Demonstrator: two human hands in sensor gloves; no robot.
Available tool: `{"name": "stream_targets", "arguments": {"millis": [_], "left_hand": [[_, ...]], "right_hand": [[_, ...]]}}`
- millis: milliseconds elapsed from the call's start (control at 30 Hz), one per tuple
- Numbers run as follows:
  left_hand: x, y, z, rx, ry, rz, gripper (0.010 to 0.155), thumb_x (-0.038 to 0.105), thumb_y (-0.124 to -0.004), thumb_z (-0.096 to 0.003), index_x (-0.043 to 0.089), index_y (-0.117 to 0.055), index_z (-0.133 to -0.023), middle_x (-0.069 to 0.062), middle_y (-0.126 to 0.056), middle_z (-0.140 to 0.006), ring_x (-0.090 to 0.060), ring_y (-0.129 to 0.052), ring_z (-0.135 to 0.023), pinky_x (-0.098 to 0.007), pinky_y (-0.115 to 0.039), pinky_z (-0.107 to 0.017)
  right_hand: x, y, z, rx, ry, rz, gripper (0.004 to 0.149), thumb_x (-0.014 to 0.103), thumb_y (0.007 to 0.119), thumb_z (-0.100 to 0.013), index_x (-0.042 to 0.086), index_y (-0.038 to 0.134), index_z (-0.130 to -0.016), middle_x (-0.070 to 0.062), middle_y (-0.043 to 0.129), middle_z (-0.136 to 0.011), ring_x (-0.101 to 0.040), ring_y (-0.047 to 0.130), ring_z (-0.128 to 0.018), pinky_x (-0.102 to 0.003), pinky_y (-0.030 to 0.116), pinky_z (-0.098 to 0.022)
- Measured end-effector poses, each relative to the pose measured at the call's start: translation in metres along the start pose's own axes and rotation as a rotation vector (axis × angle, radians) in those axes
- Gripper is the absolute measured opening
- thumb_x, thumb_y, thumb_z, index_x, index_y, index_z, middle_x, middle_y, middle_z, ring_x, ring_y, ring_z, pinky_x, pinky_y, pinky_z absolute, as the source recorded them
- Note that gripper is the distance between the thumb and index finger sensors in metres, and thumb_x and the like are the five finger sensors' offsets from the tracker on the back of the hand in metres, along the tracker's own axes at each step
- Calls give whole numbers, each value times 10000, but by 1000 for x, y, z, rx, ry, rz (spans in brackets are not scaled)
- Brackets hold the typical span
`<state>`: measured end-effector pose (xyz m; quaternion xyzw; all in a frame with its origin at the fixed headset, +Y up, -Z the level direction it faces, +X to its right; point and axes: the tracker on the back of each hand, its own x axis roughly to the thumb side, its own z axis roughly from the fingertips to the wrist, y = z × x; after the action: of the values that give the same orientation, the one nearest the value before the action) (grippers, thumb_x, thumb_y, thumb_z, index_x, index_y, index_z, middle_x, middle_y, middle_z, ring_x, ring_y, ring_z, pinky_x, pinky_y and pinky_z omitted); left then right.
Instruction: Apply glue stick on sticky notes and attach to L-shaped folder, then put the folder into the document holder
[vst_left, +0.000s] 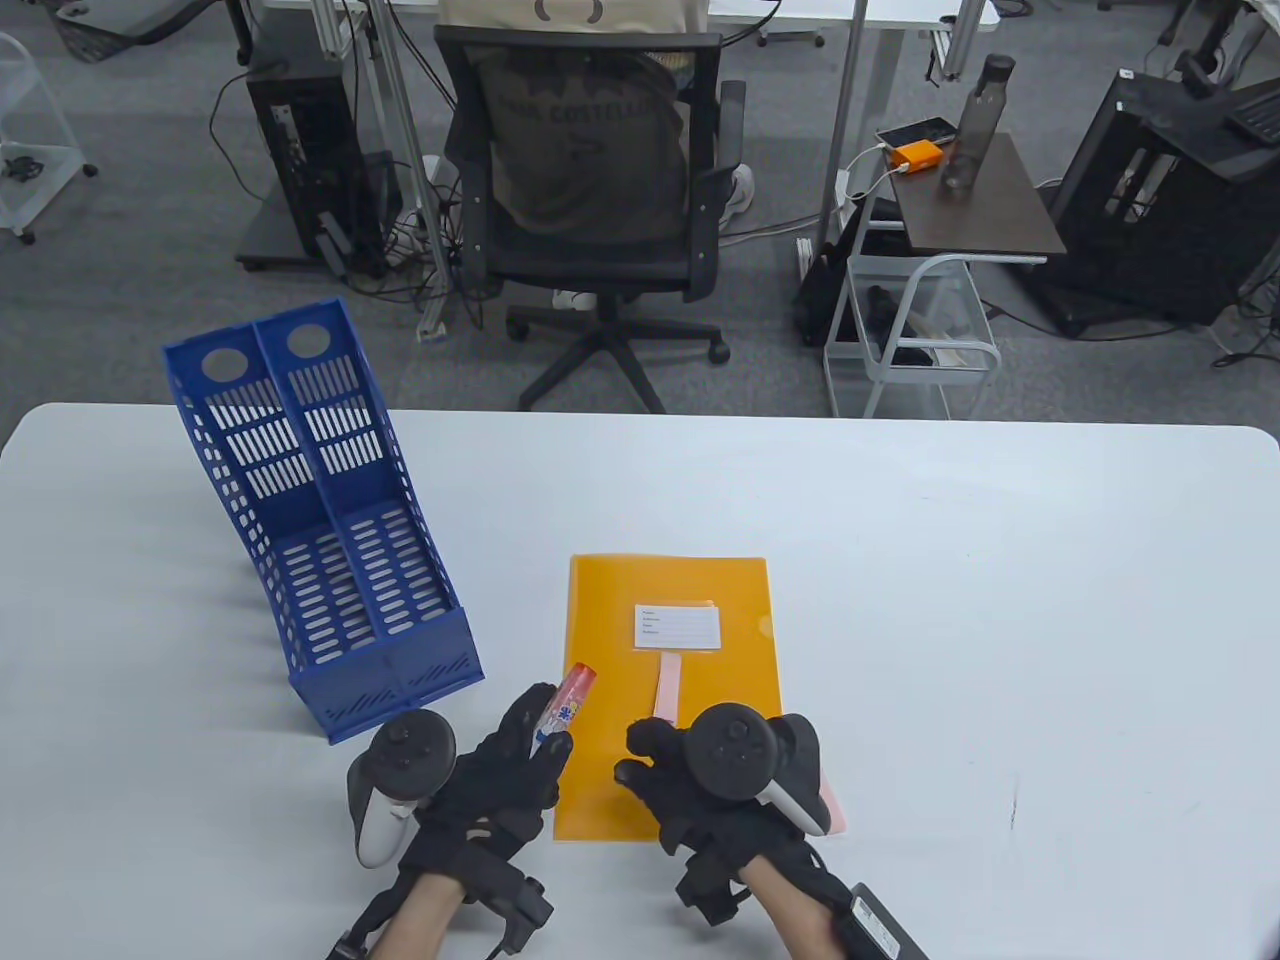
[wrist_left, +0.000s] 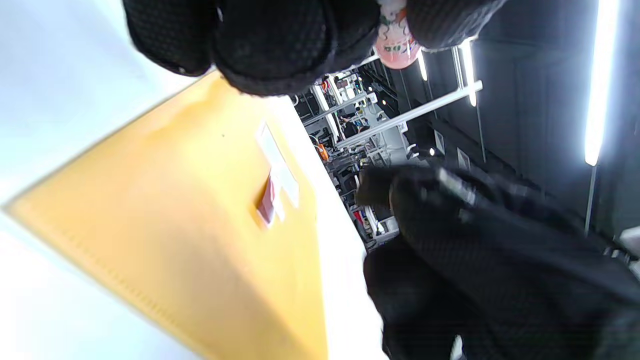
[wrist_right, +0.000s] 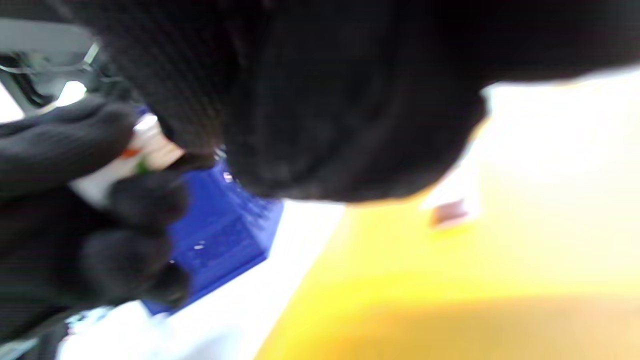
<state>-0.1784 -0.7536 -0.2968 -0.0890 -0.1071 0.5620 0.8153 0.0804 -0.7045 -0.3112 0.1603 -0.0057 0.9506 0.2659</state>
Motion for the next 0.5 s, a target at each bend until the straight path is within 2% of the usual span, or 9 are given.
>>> {"name": "stream_targets", "arguments": {"millis": [100, 233, 300, 400, 500], "left_hand": [[1, 5, 2, 11, -26, 66, 679, 470, -686, -538, 124, -461, -1078, -57, -860, -735, -204, -928, -497, -539, -737, -578], [-2, 5, 2, 29, -12, 45, 678, 472, -688, -536, 123, -470, -1075, -34, -864, -741, -216, -934, -514, -545, -732, -584], [-4, 5, 1, 26, -1, 46, 674, 469, -689, -536, 123, -473, -1073, -59, -863, -743, -221, -935, -519, -548, -730, -586], [-5, 4, 1, 23, 4, 39, 672, 470, -686, -539, 125, -472, -1074, -37, -863, -746, -223, -936, -522, -549, -728, -588], [-5, 3, 1, 14, 5, 36, 675, 473, -686, -537, 122, -475, -1073, -37, -866, -744, -222, -937, -520, -548, -730, -587]], "right_hand": [[-18, -26, 5, -51, 80, 120, 512, 389, 927, -412, -8, 929, -735, -69, 1045, -291, -168, 1003, -25, -331, 851, -3], [-41, -46, 19, -108, 150, 289, 523, 411, 950, -390, 44, 932, -762, -72, 1038, -353, -160, 987, -29, -314, 837, 3], [-53, -47, 30, -96, 182, 398, 485, 437, 962, -372, 92, 950, -713, -87, 1020, -463, -158, 980, -50, -305, 834, -8], [-62, -41, 41, -62, 211, 509, 561, 484, 976, -345, 125, 872, -763, -103, 960, -609, -170, 973, -121, -293, 828, -38], [-68, -30, 48, -25, 225, 607, 603, 510, 980, -331, 131, 835, -776, -122, 935, -675, -178, 975, -153, -289, 828, -49]]}}
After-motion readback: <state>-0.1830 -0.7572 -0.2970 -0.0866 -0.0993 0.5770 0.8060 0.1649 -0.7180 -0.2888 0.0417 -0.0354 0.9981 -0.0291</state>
